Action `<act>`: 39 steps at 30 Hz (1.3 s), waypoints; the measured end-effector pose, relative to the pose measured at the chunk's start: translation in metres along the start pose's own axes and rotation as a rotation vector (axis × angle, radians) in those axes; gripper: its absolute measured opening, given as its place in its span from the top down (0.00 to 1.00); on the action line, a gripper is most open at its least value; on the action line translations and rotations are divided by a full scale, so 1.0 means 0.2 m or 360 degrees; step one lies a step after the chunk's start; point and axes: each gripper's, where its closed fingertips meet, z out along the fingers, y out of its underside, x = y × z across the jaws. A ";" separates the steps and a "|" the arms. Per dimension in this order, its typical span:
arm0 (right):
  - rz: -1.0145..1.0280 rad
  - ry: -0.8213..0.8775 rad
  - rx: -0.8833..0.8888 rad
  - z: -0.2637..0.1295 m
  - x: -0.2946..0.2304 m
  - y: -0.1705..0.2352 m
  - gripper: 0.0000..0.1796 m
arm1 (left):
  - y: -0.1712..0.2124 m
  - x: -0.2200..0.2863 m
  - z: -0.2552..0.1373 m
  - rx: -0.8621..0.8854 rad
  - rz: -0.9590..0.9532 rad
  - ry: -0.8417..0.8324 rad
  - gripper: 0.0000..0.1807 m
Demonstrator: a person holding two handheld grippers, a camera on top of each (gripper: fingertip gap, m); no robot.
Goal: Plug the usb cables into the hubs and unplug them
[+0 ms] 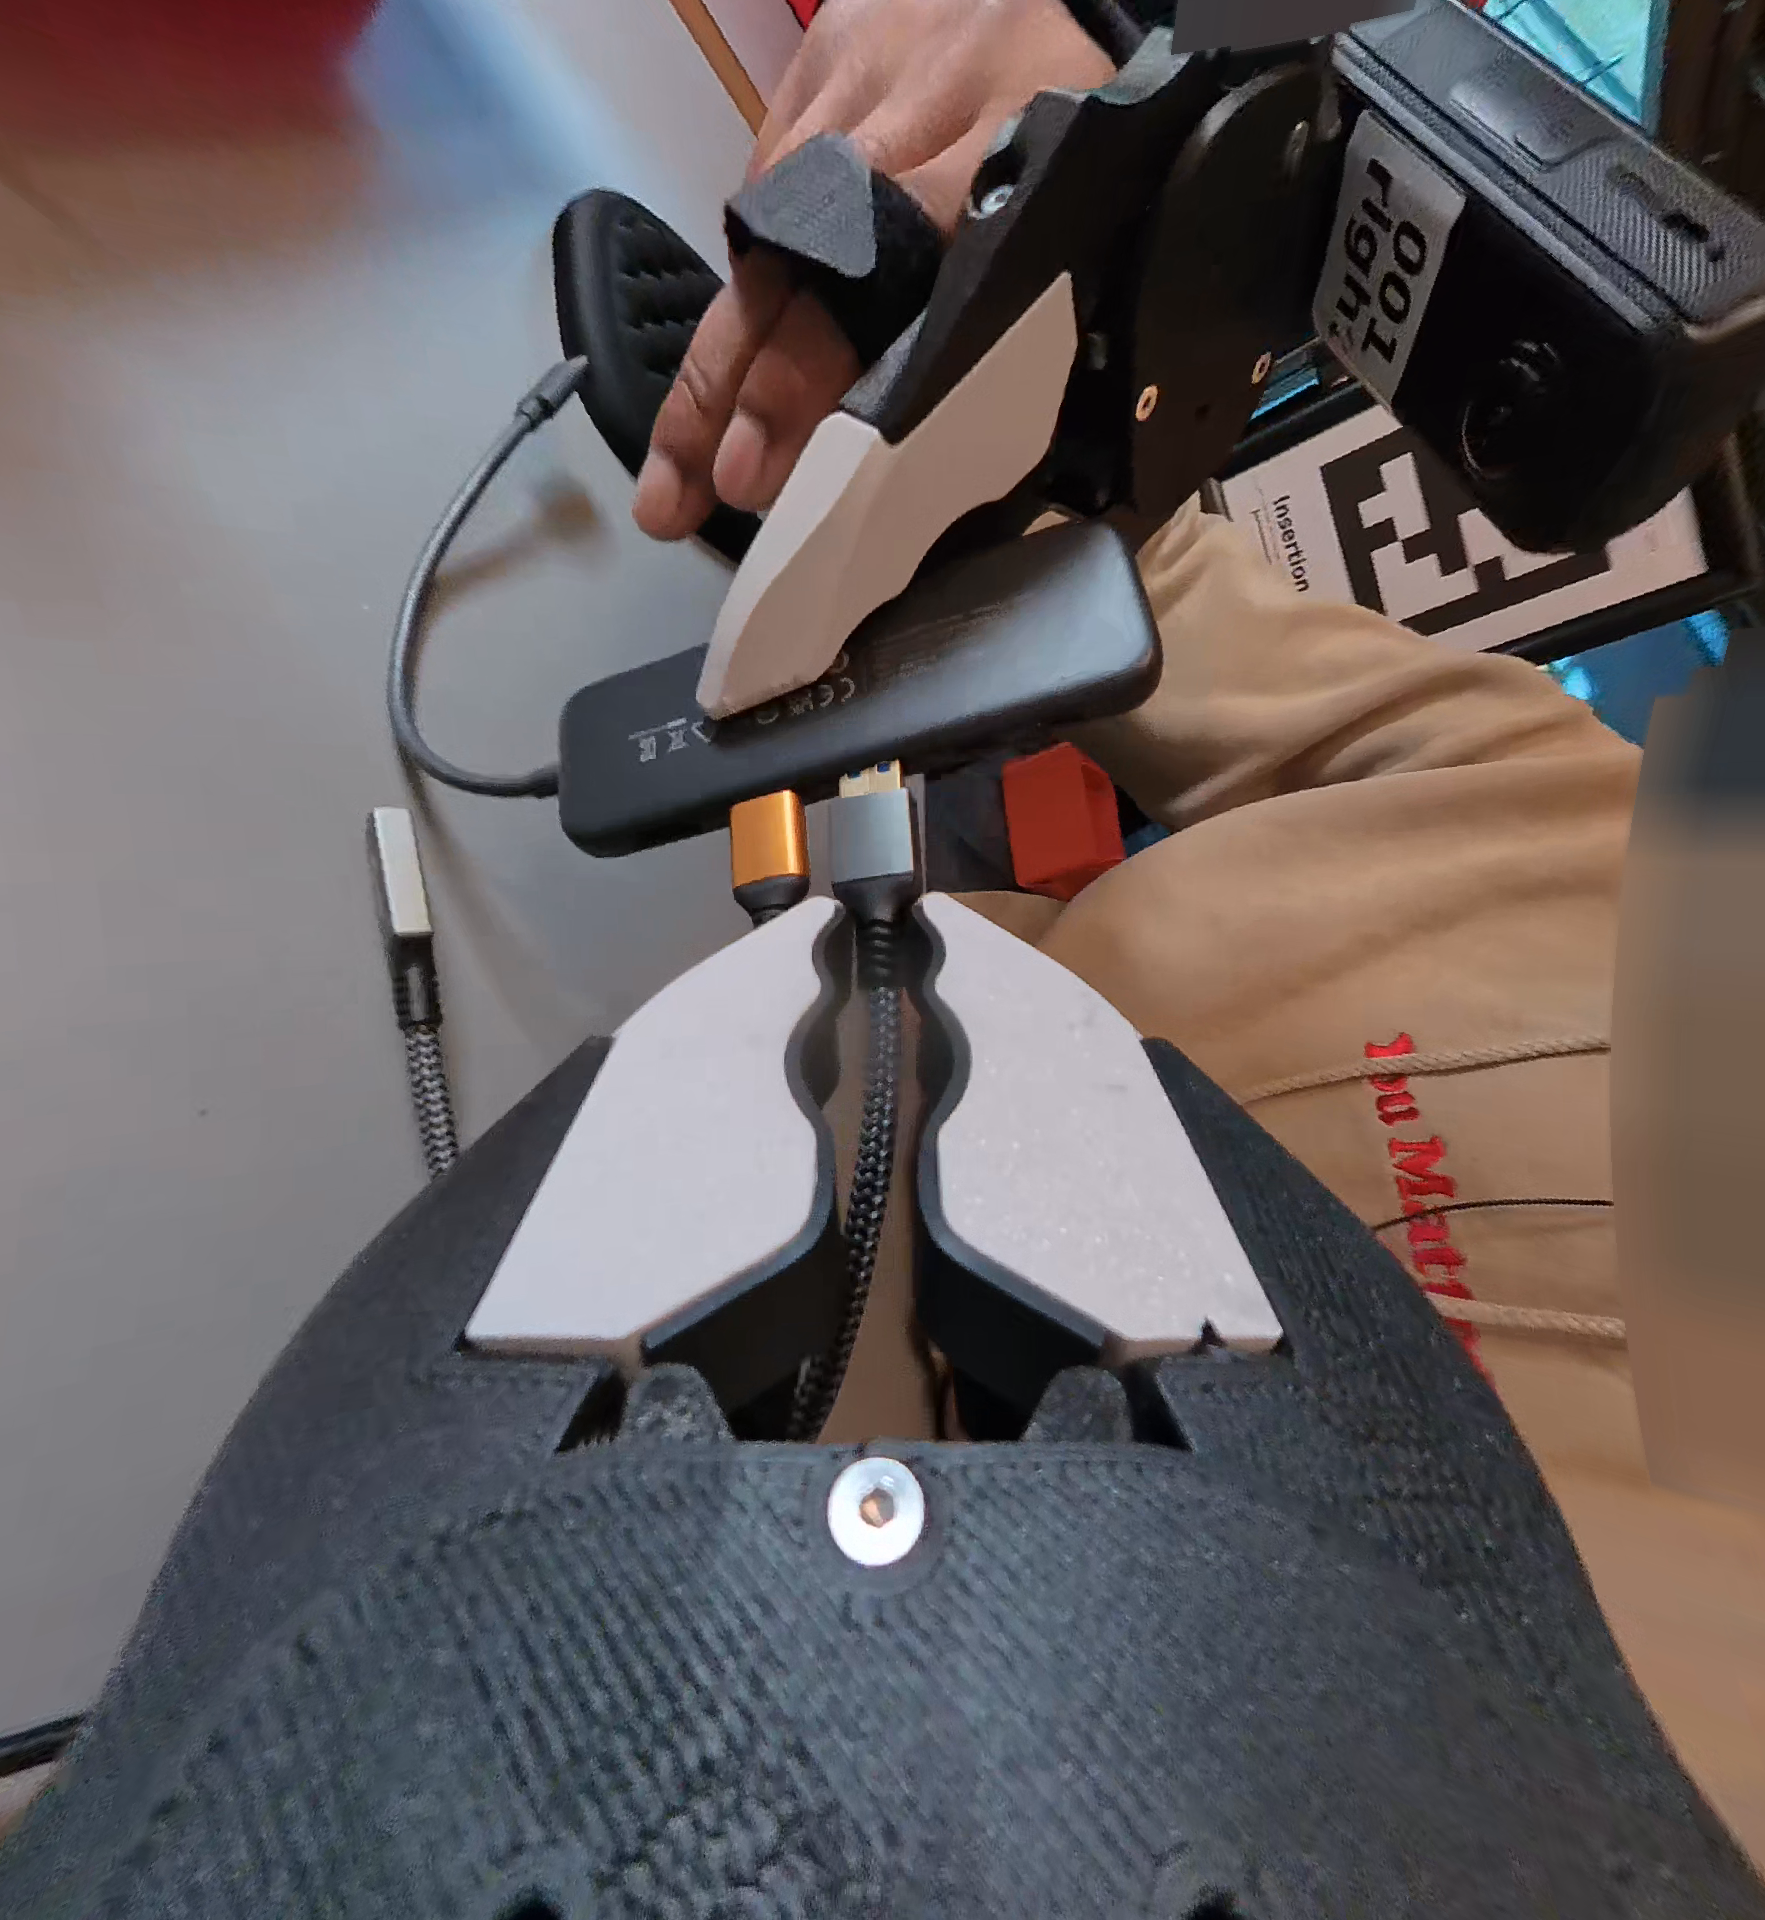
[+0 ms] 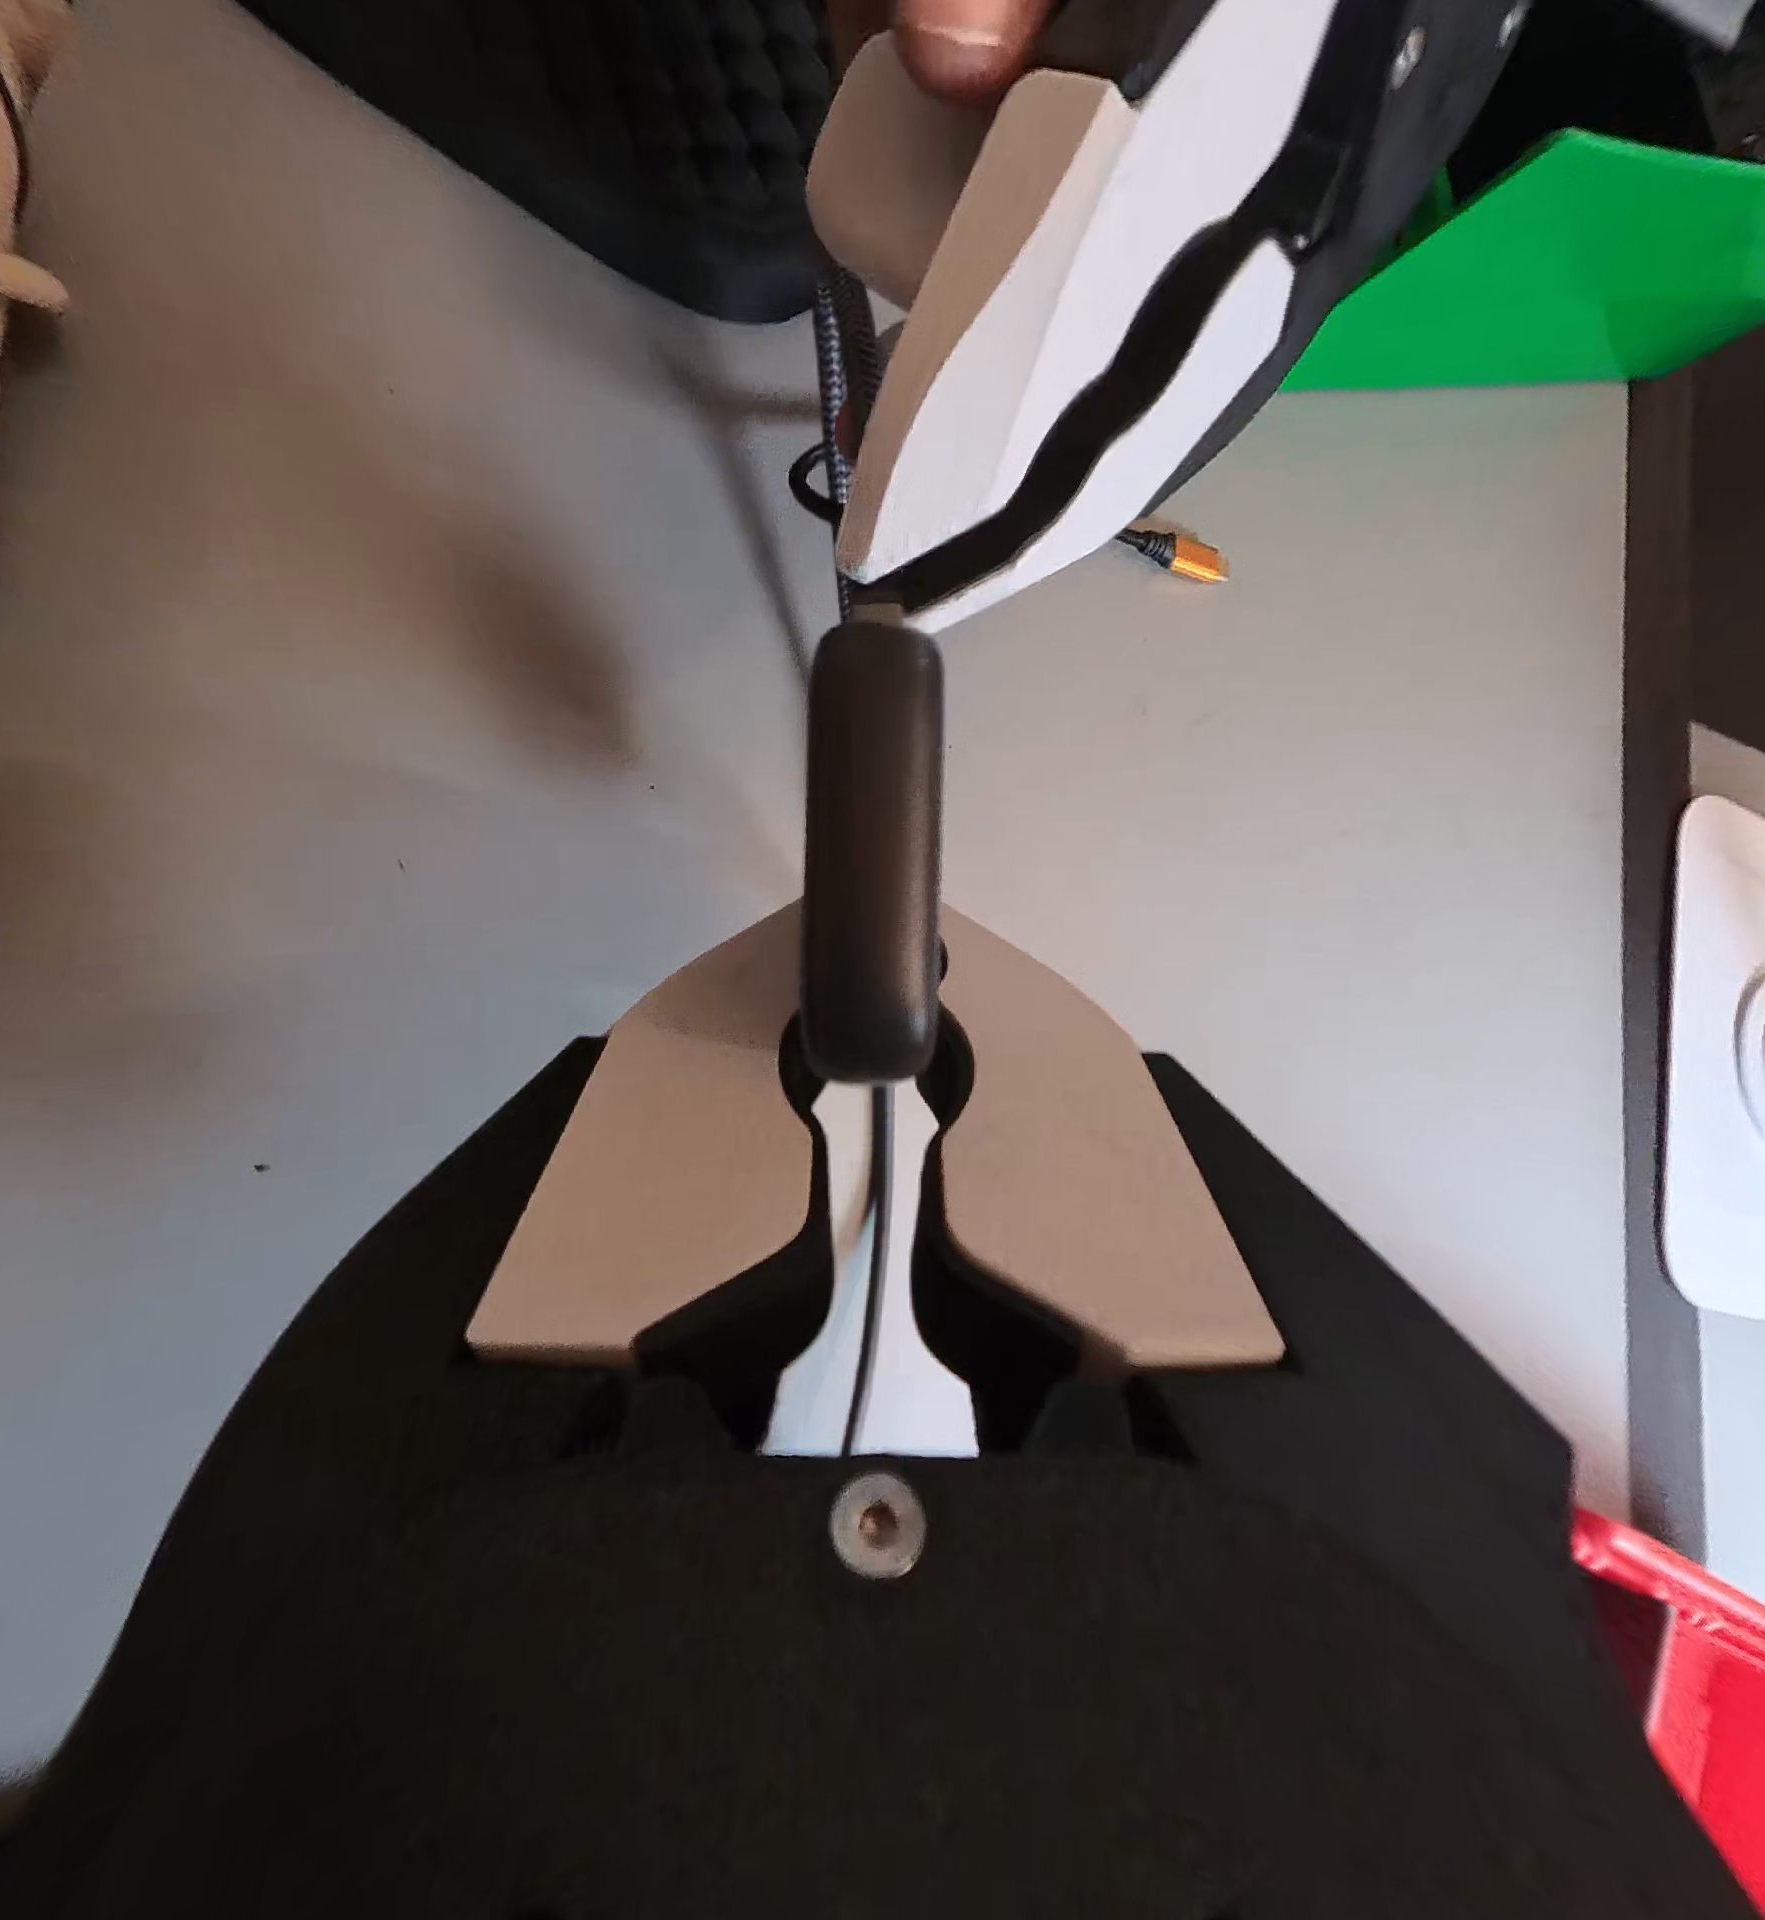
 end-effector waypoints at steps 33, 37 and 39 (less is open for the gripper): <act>0.0381 -0.0077 0.0293 -0.10 0.08 -0.17 0.84 | -0.09 0.03 -0.08 0.0076 0.1185 -0.0718 0.95; 0.0323 -0.0022 0.0203 -0.18 0.11 -0.23 0.78 | -0.08 0.03 -0.06 0.0077 0.1216 -0.0734 0.95; 0.0250 -0.0055 0.0139 -0.20 0.09 -0.28 0.93 | -0.09 0.04 -0.05 0.0087 0.1265 -0.0768 0.95</act>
